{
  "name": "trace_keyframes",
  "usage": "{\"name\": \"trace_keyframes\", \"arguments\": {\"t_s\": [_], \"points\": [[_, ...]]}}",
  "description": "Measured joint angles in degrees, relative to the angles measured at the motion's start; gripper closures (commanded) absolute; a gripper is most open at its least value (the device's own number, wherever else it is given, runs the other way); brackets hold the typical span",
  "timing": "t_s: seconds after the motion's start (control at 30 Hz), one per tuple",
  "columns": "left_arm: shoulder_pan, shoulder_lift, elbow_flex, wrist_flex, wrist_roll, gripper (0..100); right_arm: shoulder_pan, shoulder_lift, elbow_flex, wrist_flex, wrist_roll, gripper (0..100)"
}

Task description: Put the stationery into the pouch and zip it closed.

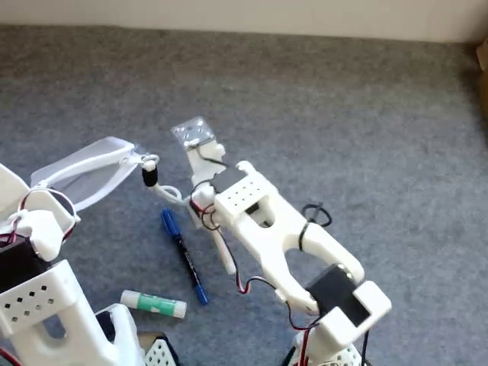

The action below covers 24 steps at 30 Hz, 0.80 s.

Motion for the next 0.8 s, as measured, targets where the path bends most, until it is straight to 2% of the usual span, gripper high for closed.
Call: {"name": "trace_keyframes", "arguments": {"t_s": [0.4,0.67,0.8], "points": [[8.00,0.00,1.41,-0.18,-2.02,99,2.99,-15.91,4.48,0.00,0.00,99.1],[8.79,0.00,1.41,-0.18,-2.02,99,2.99,-30.24,10.11,0.00,-0.18,99.1],[11.52,0.00,1.41,-0.18,-2.90,99,2.99,-36.92,16.26,-4.48,-0.35,99.1]]}}
